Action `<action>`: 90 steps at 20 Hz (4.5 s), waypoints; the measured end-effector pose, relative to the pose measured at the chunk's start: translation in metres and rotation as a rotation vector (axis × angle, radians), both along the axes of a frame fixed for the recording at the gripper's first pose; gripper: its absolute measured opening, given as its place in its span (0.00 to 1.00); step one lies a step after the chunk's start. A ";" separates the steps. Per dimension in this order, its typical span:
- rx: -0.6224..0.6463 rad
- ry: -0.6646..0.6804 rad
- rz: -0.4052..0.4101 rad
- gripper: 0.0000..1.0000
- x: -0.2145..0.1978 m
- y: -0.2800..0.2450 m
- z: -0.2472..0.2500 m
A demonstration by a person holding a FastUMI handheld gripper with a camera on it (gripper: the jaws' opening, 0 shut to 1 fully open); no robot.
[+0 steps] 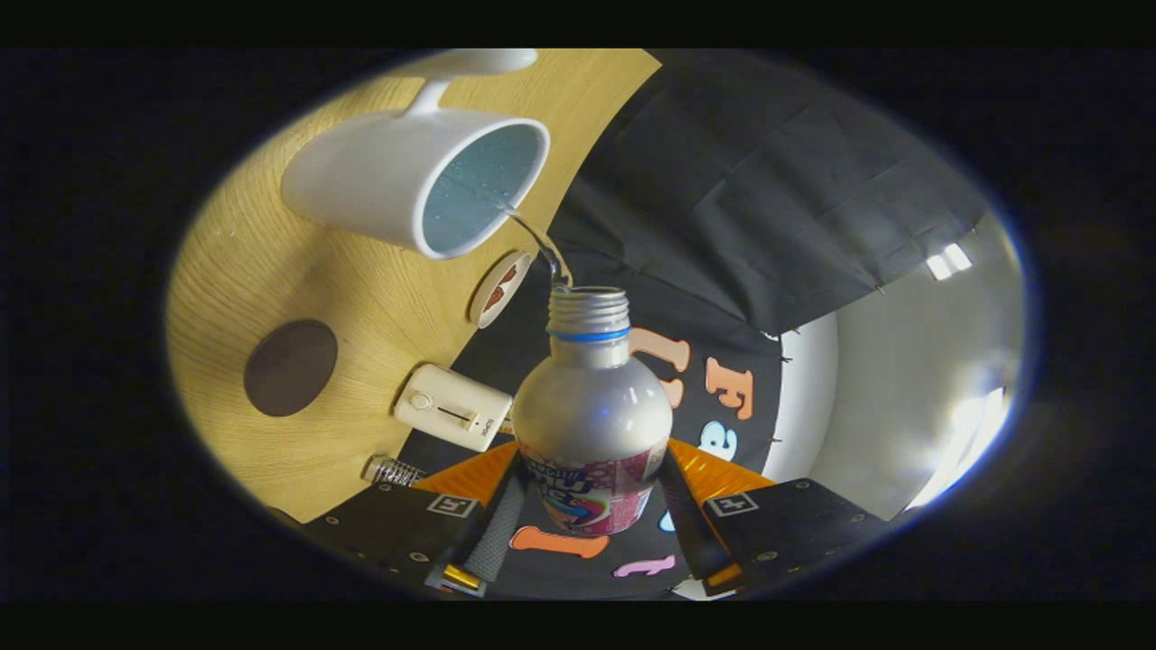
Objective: Take the bottle from table, then pour the juice into the cup, finally place the bottle on the coaster
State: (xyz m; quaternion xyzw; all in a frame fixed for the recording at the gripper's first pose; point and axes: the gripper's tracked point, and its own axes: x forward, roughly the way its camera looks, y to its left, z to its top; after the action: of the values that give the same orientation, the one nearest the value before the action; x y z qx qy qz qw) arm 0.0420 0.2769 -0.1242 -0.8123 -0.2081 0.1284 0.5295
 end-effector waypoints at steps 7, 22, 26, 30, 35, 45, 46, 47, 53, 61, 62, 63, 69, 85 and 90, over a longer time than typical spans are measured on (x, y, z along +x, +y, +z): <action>-0.025 -0.041 0.039 0.77 -0.007 0.006 0.003; 0.047 0.068 0.029 0.77 -0.013 0.010 -0.022; 0.197 0.233 -0.048 0.77 -0.003 0.001 -0.040; 0.432 0.377 -0.155 0.77 0.006 -0.012 -0.035; 0.706 0.521 -0.232 0.77 0.021 -0.022 -0.021; 1.110 0.885 -0.357 0.77 0.021 -0.033 -0.056; 1.147 0.917 -0.368 0.78 0.022 -0.033 -0.059; 1.177 0.947 -0.382 0.78 0.023 -0.034 -0.063; 1.331 1.079 -0.448 0.78 0.023 -0.033 -0.079; 1.490 1.195 -0.513 0.78 0.024 -0.037 -0.094; 1.510 1.201 -0.522 0.78 0.025 -0.038 -0.095; 1.524 1.208 -0.529 0.78 0.025 -0.039 -0.097; 1.586 1.256 -0.575 0.78 0.027 -0.040 -0.111; 1.661 1.318 -0.546 0.98 0.019 -0.047 -0.101; 1.686 1.265 -0.452 0.98 0.014 -0.063 -0.061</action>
State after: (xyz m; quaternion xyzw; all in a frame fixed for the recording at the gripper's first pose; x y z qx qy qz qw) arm 0.0558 0.2138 -0.1852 0.0082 0.2368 0.2395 0.9415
